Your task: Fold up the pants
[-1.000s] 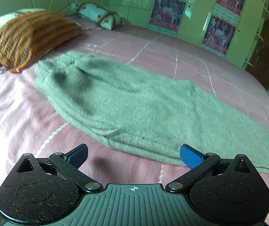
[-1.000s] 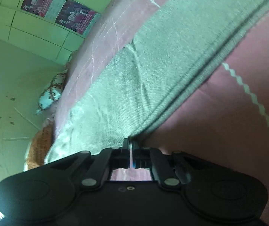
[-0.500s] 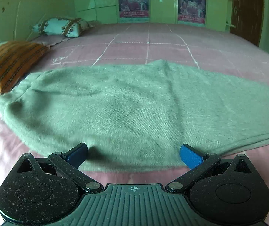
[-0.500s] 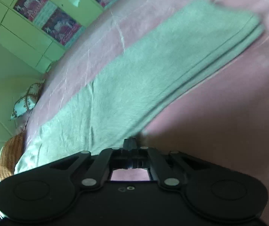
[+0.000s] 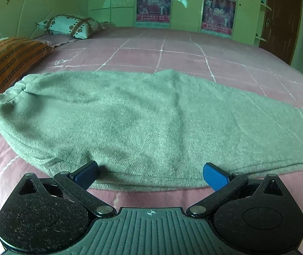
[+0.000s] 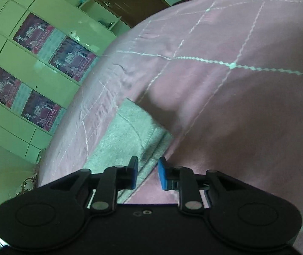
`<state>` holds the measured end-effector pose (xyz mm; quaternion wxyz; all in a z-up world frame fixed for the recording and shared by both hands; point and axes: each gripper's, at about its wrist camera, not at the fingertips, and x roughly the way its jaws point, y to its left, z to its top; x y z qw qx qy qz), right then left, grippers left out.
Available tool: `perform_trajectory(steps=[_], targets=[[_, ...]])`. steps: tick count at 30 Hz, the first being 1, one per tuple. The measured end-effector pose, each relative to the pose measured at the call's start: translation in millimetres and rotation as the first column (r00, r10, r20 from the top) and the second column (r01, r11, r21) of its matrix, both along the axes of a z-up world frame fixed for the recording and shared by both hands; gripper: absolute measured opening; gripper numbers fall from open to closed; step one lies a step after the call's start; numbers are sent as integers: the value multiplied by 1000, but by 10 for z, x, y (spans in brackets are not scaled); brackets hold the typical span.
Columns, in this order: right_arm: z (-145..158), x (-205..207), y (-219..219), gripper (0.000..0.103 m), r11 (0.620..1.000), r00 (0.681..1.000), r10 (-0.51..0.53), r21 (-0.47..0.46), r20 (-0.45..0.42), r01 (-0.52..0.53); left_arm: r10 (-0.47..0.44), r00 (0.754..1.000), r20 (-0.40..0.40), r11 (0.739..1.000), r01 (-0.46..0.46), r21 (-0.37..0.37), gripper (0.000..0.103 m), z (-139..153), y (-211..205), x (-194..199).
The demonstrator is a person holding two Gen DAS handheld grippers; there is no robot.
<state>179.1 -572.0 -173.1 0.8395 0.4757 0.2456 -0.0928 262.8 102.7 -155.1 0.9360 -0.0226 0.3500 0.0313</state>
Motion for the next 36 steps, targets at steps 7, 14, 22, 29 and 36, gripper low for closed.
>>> perform_trajectory(steps=[7, 14, 22, 29, 36], targets=[[-33, 72, -10, 17, 1000, 1000, -14, 8, -26, 14, -2, 1000, -2, 1000, 2, -2, 103, -15, 1, -16], [111, 167, -6, 5, 997, 998, 59, -56, 16, -58, -3, 1000, 12, 1000, 3, -10, 103, -71, 19, -35], [-105, 50, -30, 8, 996, 998, 56, -64, 14, -55, 26, 1000, 15, 997, -25, -75, 103, 87, -112, -155], [4, -120, -51, 21, 995, 996, 41, -96, 73, -34, -101, 994, 31, 989, 104, -104, 103, 258, -1361, 107], [14, -124, -58, 19, 988, 994, 59, -148, 88, -45, -184, 983, -16, 981, 183, -61, 103, 111, -2337, 225]])
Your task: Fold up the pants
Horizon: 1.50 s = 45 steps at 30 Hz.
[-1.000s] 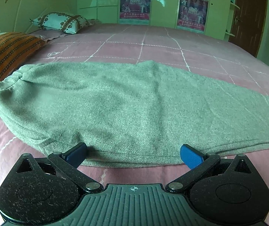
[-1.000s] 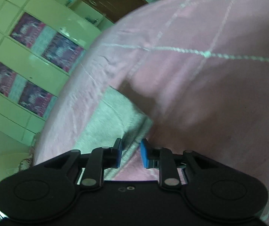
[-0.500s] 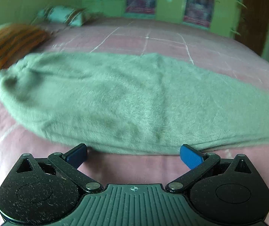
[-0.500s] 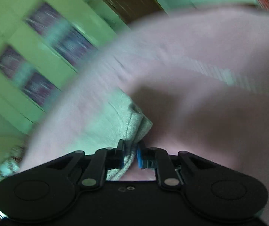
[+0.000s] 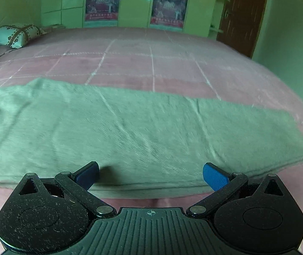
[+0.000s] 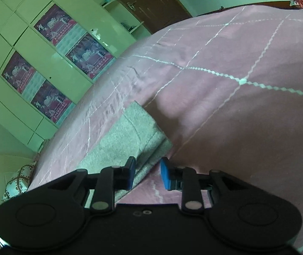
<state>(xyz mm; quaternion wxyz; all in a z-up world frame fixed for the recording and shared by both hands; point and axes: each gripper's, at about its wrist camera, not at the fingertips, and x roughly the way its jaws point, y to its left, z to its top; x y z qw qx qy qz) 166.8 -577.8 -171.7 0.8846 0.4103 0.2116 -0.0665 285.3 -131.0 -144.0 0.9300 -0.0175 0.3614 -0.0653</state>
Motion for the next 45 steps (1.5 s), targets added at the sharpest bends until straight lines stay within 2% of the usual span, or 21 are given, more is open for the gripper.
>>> perform_trajectory(steps=[3, 15, 18, 19, 22, 25, 27, 30, 33, 36, 40, 42, 43, 44, 45], targets=[[-39, 30, -54, 19, 999, 1000, -4, 40, 10, 3, -20, 1000, 6, 997, 20, 77, 103, -103, -123, -27], [-149, 85, -142, 20, 987, 1000, -18, 160, 14, 16, -16, 1000, 25, 996, 14, 88, 103, -106, -147, -88], [-169, 147, -117, 16, 990, 1000, -10, 141, -9, 12, -16, 1000, 26, 995, 13, 98, 103, -122, -162, -75], [-148, 157, -97, 11, 993, 1000, -13, 121, -13, 15, -16, 1000, 27, 995, 13, 102, 103, -132, -165, -65], [-42, 191, -8, 9, 999, 999, -5, 33, -31, 6, -23, 999, 35, 996, 20, 87, 103, -136, -143, -81], [220, 186, 144, 9, 998, 1000, 23, -53, 4, -23, -35, 997, 65, 999, 37, -31, 103, 4, 159, -141], [451, 221, 310, 9, 991, 997, 67, -120, 32, -63, 4, 995, 101, 999, 0, -38, 103, 110, 500, -209], [754, 368, 720, 9, 965, 987, 153, -220, 39, -141, 85, 989, 124, 996, -81, -43, 103, 242, 1228, -260], [967, 560, 1287, 9, 933, 972, 231, -291, 38, -210, 201, 967, 159, 979, -202, -11, 103, 354, 2078, -346], [1105, 741, 1930, 9, 901, 951, 307, -334, 41, -276, 280, 946, 166, 959, -282, -9, 103, 385, 2854, -440], [1227, 954, 2903, 9, 836, 896, 442, -381, 39, -395, 283, 947, 153, 955, -264, -133, 103, 279, 3464, -557], [1164, 1044, 3442, 9, 794, 854, 520, -380, 22, -474, 284, 946, 159, 954, -261, -148, 103, 143, 3563, -639], [1094, 1089, 3708, 9, 765, 829, 559, -388, 3, -514, 304, 941, 151, 945, -278, -171, 103, 61, 3608, -665], [972, 1116, 3995, 9, 718, 789, 614, -398, -25, -571, 342, 932, 120, 926, -312, -213, 103, 0, 3671, -649], [808, 1147, 4276, 13, 648, 730, 679, -403, -80, -646, 355, 929, 108, 913, -320, -251, 103, -15, 3717, -632]])
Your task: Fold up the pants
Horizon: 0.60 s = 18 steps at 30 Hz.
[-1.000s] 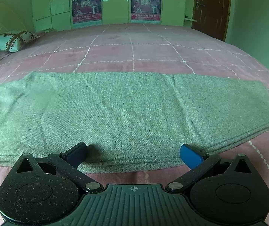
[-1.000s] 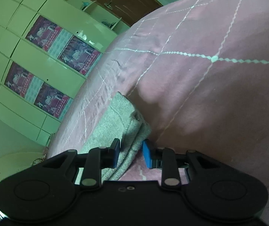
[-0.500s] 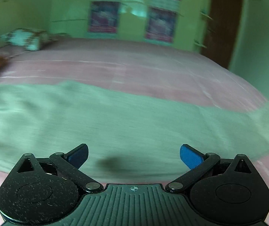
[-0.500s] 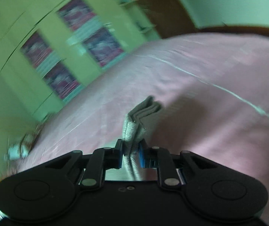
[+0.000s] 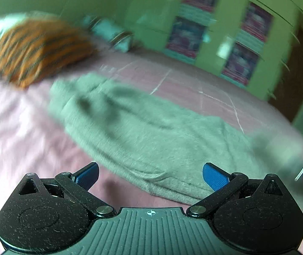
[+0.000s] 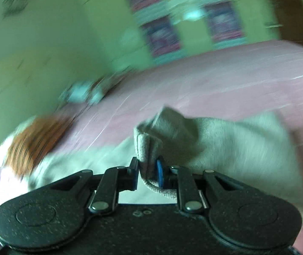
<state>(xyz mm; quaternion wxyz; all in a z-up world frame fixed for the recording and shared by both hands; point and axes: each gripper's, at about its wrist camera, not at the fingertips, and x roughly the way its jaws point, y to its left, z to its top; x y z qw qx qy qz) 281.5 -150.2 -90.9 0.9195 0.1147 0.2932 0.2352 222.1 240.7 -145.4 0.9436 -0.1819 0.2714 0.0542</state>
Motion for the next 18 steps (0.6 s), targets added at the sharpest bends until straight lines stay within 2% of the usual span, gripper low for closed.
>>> perform_trajectory(steps=[1, 2, 3, 4, 5, 6, 9, 12, 15, 17, 18], targets=[[-197, 48, 302, 15, 992, 992, 86, -89, -88, -94, -4, 1000, 22, 1000, 4, -7, 103, -4, 13, 10], [-300, 4, 510, 15, 974, 989, 92, -194, -115, -113, 2, 999, 32, 1000, -1, -7, 103, -2, 14, 13], [-235, -133, 525, 20, 975, 996, 85, -202, -30, -89, 7, 999, 37, 1000, -6, -20, 103, -6, 20, 15], [-152, -242, 448, 20, 985, 996, 86, -155, 27, -81, -4, 999, 49, 999, 6, -35, 103, -13, 12, 17], [-81, -290, 319, 18, 991, 996, 85, -102, 35, -81, -19, 998, 54, 999, 21, -32, 103, -7, -1, 3], [-48, -290, 216, 15, 993, 997, 77, -89, 20, -75, -43, 998, 44, 999, 44, -17, 103, -1, -74, 46], [54, -312, -267, 18, 997, 999, -36, -64, 31, 38, -122, 991, 51, 991, 125, -45, 103, 52, -313, 122], [69, -322, -753, 17, 988, 988, -154, -33, 8, 154, -167, 986, 28, 986, 166, 36, 103, 146, -773, 281], [29, -418, -1052, 17, 974, 974, -225, -14, 11, 225, -234, 971, 45, 972, 234, 14, 102, 184, -1139, 393], [-62, -428, -1164, 18, 971, 971, -237, -14, -6, 237, -265, 964, 26, 964, 265, 18, 94, 153, -1378, 442], [-156, -427, -1221, 18, 970, 969, -244, -31, -33, 243, -261, 964, -40, 964, 263, 45, 69, 83, -1498, 508]])
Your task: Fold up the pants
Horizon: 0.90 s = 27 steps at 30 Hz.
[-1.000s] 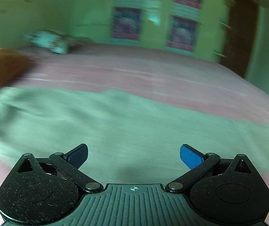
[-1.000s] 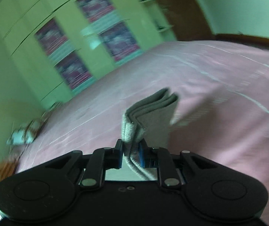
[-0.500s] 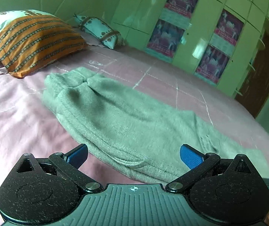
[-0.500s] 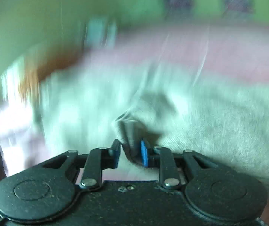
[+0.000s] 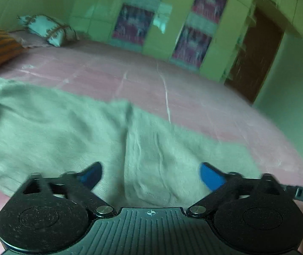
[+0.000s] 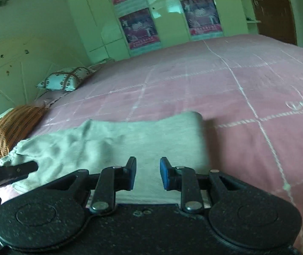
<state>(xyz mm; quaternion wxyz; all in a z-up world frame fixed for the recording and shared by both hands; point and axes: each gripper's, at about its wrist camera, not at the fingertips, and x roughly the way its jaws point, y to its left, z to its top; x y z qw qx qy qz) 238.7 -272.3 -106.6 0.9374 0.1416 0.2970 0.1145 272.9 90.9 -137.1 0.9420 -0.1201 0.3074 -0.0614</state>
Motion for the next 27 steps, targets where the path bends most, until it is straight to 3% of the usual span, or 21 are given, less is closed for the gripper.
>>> perform_trajectory(steps=[1, 2, 5, 6, 8, 10, 12, 13, 14, 15, 16, 17, 19, 20, 21, 24, 27], targets=[[-112, 1, -47, 17, 1000, 998, -4, -16, -63, 3, 10, 997, -82, 999, -7, 41, 53, -93, -70, 52], [-206, 10, -62, 17, 1000, 994, 10, -12, -108, -11, 20, 995, -100, 999, -17, 27, 53, -204, -78, 47], [-144, -75, -143, 16, 999, 998, 14, 35, -58, -12, 43, 996, -75, 999, -41, 36, 52, -101, -80, -48], [-84, -104, -185, 18, 999, 1000, 9, 54, -21, -8, 61, 998, -27, 998, -61, 12, 52, 8, -70, -72], [-14, -110, -239, 18, 998, 999, -5, 63, 36, 3, 54, 996, 68, 997, -58, 53, 52, 225, -147, -2], [-7, 10, -233, 18, 997, 998, -23, 82, 62, 18, 35, 996, 87, 996, -43, 82, 52, 315, -228, 199], [-9, 177, -236, 18, 997, 997, -32, 71, 65, 27, 51, 999, 1, 992, -50, 114, 52, 207, -276, 510], [-27, 278, -227, 19, 997, 998, -32, 65, 55, 28, 64, 994, -86, 987, -51, 152, 52, 70, -290, 660], [-91, 393, -195, 19, 998, 1000, -28, 48, 9, 28, 63, 985, -158, 990, -42, 134, 54, -109, -245, 768], [-233, 553, -163, 18, 1000, 995, -18, 5, -98, 18, 57, 989, -135, 996, -47, 82, 54, -163, -160, 750], [-289, 627, -144, 17, 1000, 990, -4, -10, -144, 2, 49, 990, -130, 998, -43, 45, 54, -120, -89, 709], [-251, 581, -175, 17, 1000, 993, -8, 1, -115, 9, 42, 992, -116, 999, -41, 14, 57, -48, 3, 629], [-142, 419, -275, 25, 999, 998, -19, 36, -58, 21, 30, 999, -45, 999, -32, -40, 96, 78, 238, 375], [-115, 322, -332, 28, 998, 999, -30, 61, -26, 31, 34, 999, 14, 998, -33, -56, 103, 118, 407, 246], [-99, 239, -381, 32, 996, 999, -35, 80, -8, 36, 69, 996, 61, 997, -67, -46, 103, 181, 579, 78], [-117, 104, -435, 34, 992, 1000, -26, 127, 6, 25, 180, 978, 101, 984, -177, -32, 103, 270, 1162, -244], [-134, 82, -352, 34, 990, 1000, -23, 136, -2, 23, 305, 950, 70, 951, -300, -73, 102, 215, 1771, -382]])
